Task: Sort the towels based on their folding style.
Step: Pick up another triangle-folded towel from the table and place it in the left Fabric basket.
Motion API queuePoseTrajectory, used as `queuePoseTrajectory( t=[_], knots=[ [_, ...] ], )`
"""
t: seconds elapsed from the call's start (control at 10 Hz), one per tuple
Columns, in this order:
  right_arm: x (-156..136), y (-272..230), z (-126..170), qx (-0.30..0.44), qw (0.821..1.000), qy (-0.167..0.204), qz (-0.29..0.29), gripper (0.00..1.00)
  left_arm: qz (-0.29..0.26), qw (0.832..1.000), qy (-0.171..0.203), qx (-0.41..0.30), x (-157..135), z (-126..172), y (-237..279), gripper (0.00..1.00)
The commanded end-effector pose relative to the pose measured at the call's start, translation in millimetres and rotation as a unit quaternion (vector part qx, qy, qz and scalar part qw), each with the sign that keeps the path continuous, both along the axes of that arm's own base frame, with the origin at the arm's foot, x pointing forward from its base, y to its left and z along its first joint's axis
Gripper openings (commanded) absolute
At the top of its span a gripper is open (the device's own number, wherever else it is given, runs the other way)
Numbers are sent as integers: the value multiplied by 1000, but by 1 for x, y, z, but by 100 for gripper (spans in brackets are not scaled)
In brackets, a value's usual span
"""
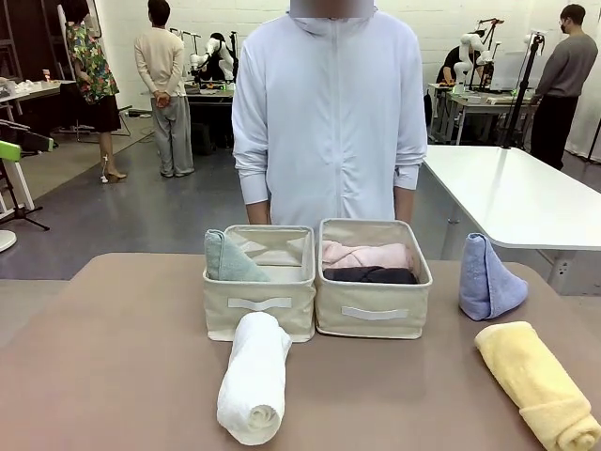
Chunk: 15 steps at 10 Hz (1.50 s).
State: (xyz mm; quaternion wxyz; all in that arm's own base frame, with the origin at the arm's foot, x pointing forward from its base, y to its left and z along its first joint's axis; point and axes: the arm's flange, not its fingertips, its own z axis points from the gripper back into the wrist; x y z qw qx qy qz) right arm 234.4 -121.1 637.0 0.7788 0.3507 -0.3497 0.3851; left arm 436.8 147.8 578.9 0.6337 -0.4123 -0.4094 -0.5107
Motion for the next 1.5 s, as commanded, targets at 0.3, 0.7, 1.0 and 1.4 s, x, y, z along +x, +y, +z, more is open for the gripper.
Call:
queuePoseTrajectory(
  t=[0.3, 0.7, 1.0, 1.4],
  knots=[
    [1, 2, 3, 11, 1000, -4, 6, 100, -29, 1000, 6, -4, 15, -5, 2, 100],
    [22, 36, 25, -111, 990, 75, -45, 100, -29, 1000, 6, -4, 15, -5, 2, 100],
    [82, 80, -7, -253, 940, 200, -109, 100, -29, 1000, 6, -4, 15, -5, 2, 100],
    [-83, -16, 37, -143, 979, 119, -88, 100, -29, 1000, 6, -4, 15, -5, 2, 100]
  ],
)
